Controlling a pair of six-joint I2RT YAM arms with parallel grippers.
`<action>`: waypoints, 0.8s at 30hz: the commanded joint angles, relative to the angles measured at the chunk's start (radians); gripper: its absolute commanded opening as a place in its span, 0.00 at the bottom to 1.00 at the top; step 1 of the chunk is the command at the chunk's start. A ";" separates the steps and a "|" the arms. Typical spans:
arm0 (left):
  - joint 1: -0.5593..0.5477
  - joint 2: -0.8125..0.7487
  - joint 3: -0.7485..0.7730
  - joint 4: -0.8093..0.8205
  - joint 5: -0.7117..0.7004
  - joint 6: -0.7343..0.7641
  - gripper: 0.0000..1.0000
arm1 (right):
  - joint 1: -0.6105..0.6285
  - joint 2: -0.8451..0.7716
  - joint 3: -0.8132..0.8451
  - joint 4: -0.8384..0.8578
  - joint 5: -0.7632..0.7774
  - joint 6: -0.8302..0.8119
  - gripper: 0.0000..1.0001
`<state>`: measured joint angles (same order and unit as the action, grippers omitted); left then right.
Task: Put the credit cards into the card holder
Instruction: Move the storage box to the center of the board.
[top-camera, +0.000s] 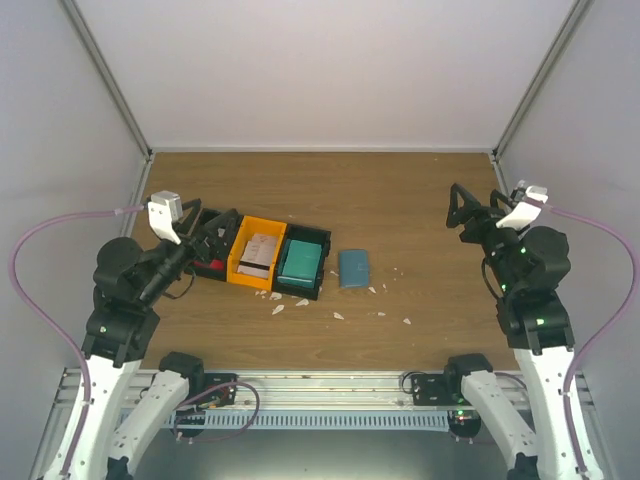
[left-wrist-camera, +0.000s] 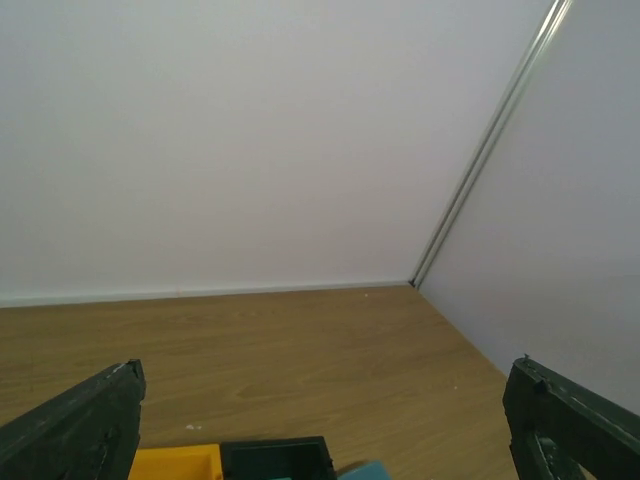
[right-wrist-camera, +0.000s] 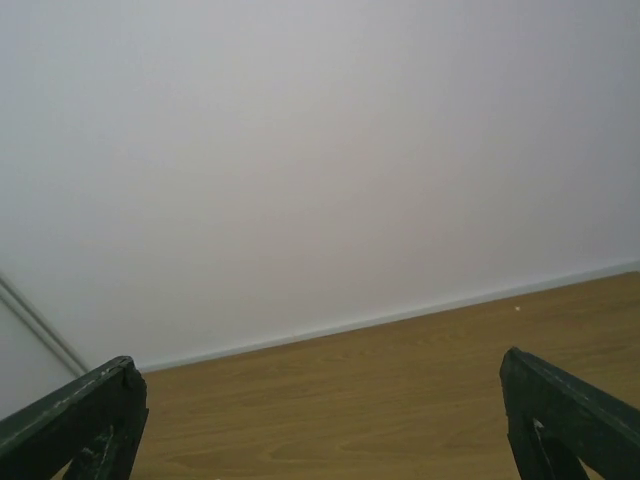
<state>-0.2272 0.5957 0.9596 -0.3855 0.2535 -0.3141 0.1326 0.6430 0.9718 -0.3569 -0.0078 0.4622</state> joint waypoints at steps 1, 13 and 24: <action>0.032 0.009 -0.020 0.130 0.071 -0.033 0.98 | -0.057 0.012 -0.017 0.099 -0.174 0.003 0.97; 0.058 0.080 -0.145 0.215 0.318 -0.149 0.99 | -0.104 0.121 -0.103 0.227 -0.492 0.058 0.95; 0.043 0.105 -0.403 -0.069 0.298 -0.327 0.99 | 0.098 0.241 -0.240 0.276 -0.483 0.047 0.99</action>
<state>-0.1799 0.6971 0.6106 -0.3099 0.5751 -0.5522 0.1299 0.8635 0.7670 -0.1184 -0.5323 0.5091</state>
